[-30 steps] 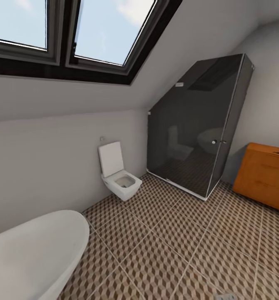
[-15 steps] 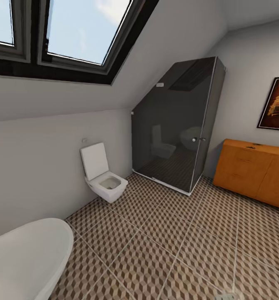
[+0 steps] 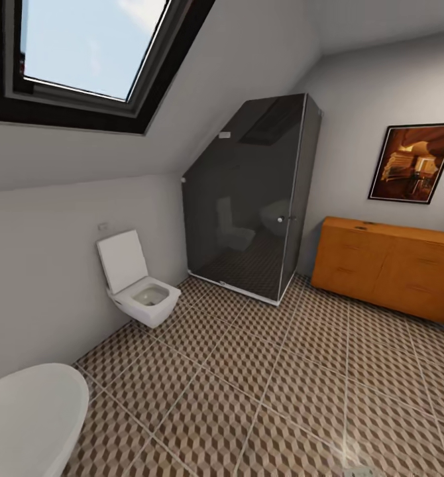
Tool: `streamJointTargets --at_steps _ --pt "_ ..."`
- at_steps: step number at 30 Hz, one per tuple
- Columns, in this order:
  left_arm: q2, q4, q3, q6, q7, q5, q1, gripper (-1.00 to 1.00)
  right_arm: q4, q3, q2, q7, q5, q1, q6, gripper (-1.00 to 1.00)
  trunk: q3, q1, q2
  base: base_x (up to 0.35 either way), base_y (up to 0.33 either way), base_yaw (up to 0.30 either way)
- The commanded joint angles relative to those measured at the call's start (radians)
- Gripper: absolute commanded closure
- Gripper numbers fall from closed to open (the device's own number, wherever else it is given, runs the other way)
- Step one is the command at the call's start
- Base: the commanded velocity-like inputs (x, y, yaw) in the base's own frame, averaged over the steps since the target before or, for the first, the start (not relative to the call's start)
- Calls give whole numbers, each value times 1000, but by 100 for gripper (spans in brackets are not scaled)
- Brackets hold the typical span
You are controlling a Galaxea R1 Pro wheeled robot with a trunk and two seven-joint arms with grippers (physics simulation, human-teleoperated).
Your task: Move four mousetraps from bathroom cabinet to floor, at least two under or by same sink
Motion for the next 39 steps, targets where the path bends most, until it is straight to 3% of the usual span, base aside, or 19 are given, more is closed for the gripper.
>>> streamJointTargets --at_steps 1,39 --pt "0 4 -3 -6 -1 7 -1 -100 5 6 0 1 1 -2 -6 -100 0 0 -1 0 0 -267" --pt "0 4 -3 -6 -1 7 -1 -100 5 6 0 1 1 -2 -6 -100 0 0 -1 21 0 -267"
